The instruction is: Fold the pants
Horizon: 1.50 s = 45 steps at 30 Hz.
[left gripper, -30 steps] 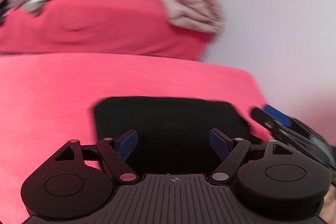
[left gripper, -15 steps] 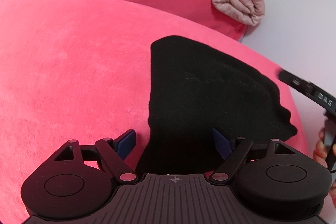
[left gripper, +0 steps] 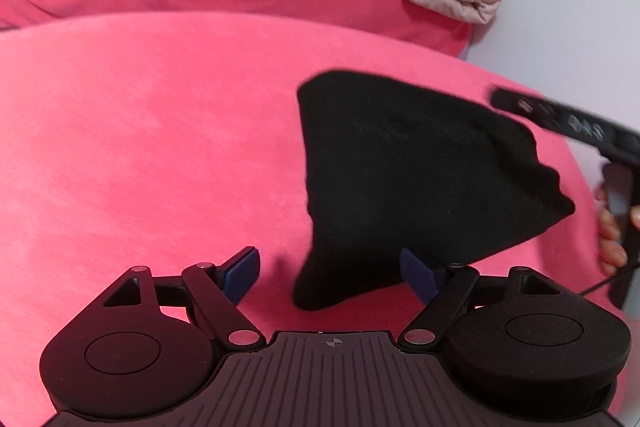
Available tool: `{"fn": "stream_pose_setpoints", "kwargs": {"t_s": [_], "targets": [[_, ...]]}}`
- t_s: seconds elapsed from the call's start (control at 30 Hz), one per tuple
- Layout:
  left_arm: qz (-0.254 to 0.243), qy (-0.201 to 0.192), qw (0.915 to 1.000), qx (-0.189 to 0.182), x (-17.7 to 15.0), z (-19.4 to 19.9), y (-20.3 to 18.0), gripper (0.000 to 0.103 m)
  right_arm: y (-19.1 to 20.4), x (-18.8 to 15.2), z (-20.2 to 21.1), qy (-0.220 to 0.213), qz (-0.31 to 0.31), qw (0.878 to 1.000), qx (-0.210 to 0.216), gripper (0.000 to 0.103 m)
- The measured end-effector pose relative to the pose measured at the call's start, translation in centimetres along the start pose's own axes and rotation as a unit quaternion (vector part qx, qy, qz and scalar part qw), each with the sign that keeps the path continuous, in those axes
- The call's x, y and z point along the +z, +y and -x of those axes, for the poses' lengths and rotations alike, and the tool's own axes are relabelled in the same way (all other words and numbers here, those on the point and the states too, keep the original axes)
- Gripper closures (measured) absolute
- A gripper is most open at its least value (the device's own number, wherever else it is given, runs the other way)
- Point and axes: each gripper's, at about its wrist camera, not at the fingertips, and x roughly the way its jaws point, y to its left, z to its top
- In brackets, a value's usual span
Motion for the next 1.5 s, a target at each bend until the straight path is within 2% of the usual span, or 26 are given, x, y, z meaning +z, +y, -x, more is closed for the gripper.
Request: {"fn": "stream_pose_setpoints", "kwargs": {"t_s": [0.07, 0.17, 0.27, 0.37, 0.4, 0.43, 0.53, 0.63, 0.7, 0.83, 1.17, 1.5], "targets": [[0.006, -0.008, 0.9999, -0.009, 0.7, 0.7, 0.5, 0.0, -2.0, -0.3, 1.1, -0.005, -0.018, 1.0, -0.022, 0.015], [0.019, -0.01, 0.9996, -0.017, 2.1, 0.6, 1.1, 0.0, -5.7, -1.8, 2.6, 0.004, -0.085, 0.996, -0.035, 0.013], [0.045, 0.01, 0.998, -0.044, 3.8, -0.8, 1.7, 0.0, -8.9, -4.3, 3.0, 0.033, -0.167, 0.985, -0.017, 0.012], [0.082, 0.032, 0.9945, -0.057, 4.8, -2.7, 2.6, 0.0, -10.2, -6.0, 2.4, 0.061, -0.231, 0.971, 0.023, 0.012], [0.094, 0.041, 0.9931, -0.056, 5.0, -3.3, 2.7, 0.0, -10.5, -6.4, 2.4, 0.069, -0.244, 0.967, 0.028, 0.012], [0.1, 0.047, 0.9932, -0.036, 5.2, -3.6, 2.6, 0.0, -10.5, -6.7, 2.4, 0.071, -0.248, 0.966, 0.02, 0.012], [0.064, 0.03, 0.9971, 0.03, 5.2, -2.9, 1.0, 0.0, -9.7, -6.8, 3.0, 0.056, -0.222, 0.973, 0.004, 0.012], [0.019, 0.024, 0.9957, 0.087, 5.2, -2.4, -0.9, 0.0, -8.2, -6.2, 3.9, 0.037, -0.18, 0.983, -0.016, 0.012], [-0.004, 0.024, 0.9936, 0.11, 5.2, -2.3, -1.7, 0.0, -7.7, -5.9, 4.0, 0.038, -0.156, 0.987, -0.024, 0.012], [-0.015, 0.025, 0.993, 0.114, 5.4, -2.2, -1.9, 0.0, -6.8, -5.6, 3.5, 0.048, -0.141, 0.989, -0.016, 0.012], [-0.045, 0.015, 0.987, 0.153, 5.7, -2.2, -2.1, 0.0, -6.2, -5.6, 3.1, 0.055, -0.136, 0.989, -0.015, 0.012], [-0.062, 0.013, 0.9852, 0.159, 6.1, -2.6, -2.3, 0.0, -6.4, -5.9, 2.4, 0.065, -0.141, 0.988, -0.014, 0.012]]}}
